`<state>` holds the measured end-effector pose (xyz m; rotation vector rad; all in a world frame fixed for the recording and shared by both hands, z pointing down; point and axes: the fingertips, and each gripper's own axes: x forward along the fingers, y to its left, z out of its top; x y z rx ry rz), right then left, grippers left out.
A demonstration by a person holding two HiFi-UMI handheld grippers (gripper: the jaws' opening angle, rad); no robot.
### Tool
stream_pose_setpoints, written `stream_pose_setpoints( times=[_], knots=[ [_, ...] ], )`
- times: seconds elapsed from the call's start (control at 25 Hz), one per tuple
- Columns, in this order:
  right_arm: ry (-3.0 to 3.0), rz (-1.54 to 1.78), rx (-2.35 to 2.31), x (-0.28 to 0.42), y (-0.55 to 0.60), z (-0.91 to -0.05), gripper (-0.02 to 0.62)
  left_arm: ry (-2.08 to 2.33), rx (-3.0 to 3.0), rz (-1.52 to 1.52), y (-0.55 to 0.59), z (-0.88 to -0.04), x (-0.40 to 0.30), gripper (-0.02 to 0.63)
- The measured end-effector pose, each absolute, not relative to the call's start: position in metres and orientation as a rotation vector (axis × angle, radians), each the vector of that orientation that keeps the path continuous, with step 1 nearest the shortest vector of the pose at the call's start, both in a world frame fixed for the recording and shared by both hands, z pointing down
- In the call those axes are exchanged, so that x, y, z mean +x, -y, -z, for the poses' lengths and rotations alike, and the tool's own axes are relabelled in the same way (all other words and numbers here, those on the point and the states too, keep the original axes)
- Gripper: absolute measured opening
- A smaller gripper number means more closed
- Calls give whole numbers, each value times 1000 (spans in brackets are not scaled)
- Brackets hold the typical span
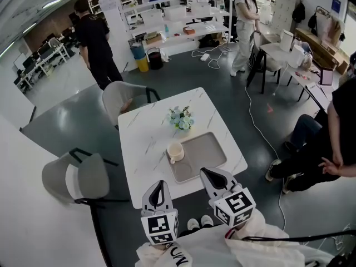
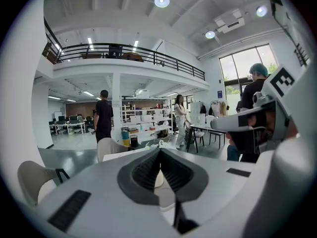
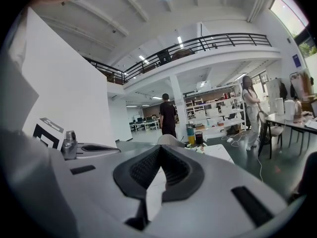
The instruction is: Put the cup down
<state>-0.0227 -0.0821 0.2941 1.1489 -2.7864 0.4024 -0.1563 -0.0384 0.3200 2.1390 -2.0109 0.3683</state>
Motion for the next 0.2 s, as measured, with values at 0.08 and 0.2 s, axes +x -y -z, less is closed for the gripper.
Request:
stream_pose_setpoints(
  times=[0.08, 0.2],
  knots=[
    [2785, -401, 1149, -24, 83, -291, 5, 2009, 2137, -371, 39, -318, -157, 11],
    [2783, -396, 1151, -24, 82, -286, 5, 2005, 2135, -374, 38, -315, -157, 11]
  ],
)
